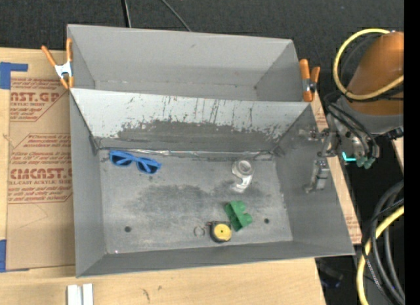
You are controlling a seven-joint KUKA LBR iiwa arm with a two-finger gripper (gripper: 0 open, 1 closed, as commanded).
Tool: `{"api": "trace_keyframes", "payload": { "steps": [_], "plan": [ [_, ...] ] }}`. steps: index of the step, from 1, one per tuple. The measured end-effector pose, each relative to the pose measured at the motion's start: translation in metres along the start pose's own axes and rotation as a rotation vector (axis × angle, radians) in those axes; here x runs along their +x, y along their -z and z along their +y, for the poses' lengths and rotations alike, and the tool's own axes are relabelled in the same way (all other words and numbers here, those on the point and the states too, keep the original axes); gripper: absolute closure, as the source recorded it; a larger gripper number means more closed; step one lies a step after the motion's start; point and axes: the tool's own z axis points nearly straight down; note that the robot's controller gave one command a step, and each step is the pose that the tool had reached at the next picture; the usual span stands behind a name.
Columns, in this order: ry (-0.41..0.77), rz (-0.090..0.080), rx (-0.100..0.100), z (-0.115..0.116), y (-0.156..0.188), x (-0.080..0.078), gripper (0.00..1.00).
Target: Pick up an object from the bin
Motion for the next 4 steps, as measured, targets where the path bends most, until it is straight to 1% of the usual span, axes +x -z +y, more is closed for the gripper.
{"api": "trace_keyframes", "payload": {
  "steps": [1, 2, 3, 4],
  "plan": [
    [0.27, -0.001, -0.001, 0.062, -0.14, 0.034, 0.0],
    [0.736, -0.019, 0.004, 0.139, -0.143, 0.065, 0.0],
    [0.731, -0.006, 0.002, 0.137, -0.145, 0.069, 1.0],
    [0.438, -0.009, 0.003, 0.085, -0.144, 0.024, 1.0]
  ]
}}
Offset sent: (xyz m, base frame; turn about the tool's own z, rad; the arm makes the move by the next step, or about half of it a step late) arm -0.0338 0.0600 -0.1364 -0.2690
